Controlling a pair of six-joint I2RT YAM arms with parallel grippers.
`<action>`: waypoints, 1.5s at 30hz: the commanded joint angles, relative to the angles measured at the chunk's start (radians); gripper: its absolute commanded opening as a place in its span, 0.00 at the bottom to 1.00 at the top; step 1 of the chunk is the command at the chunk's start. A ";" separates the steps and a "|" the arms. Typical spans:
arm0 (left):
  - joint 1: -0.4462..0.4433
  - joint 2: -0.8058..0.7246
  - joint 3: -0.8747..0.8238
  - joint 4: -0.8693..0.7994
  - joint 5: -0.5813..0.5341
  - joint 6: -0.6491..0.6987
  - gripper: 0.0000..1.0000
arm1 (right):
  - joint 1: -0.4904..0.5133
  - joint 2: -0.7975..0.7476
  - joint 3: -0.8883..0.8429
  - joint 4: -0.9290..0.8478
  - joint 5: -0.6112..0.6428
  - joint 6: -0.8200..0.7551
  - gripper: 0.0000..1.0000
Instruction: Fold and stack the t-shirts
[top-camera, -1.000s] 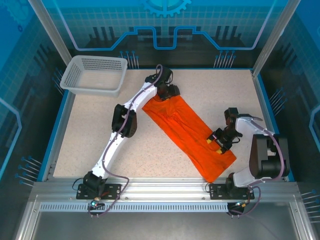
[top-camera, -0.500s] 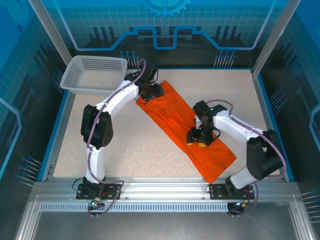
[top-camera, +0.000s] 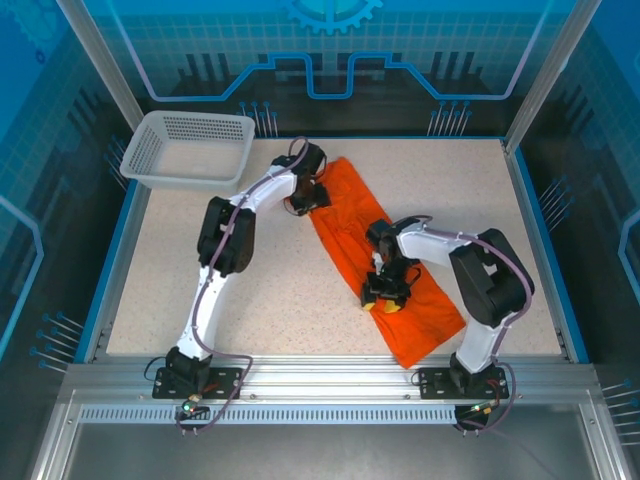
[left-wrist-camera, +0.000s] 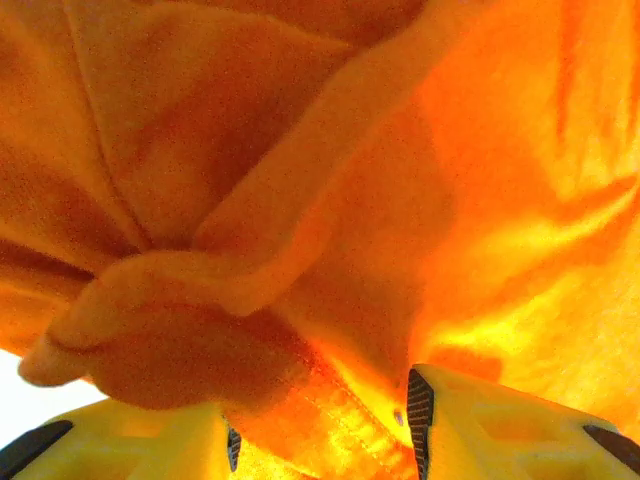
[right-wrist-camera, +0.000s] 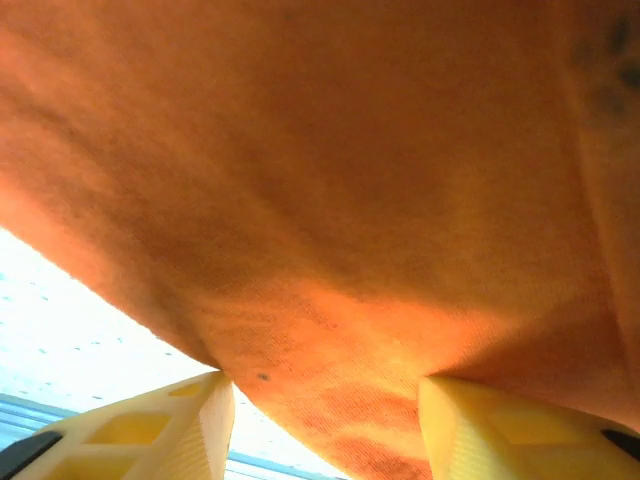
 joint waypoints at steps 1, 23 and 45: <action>0.002 0.153 0.197 -0.034 0.029 -0.006 0.49 | 0.020 0.113 0.066 0.092 -0.095 0.075 0.54; 0.120 0.182 0.534 0.271 0.146 -0.120 0.84 | 0.136 0.362 0.642 0.125 -0.163 0.301 0.67; 0.098 -1.030 -1.237 0.196 0.493 -0.017 0.71 | -0.091 -0.488 -0.428 0.319 -0.242 0.216 0.76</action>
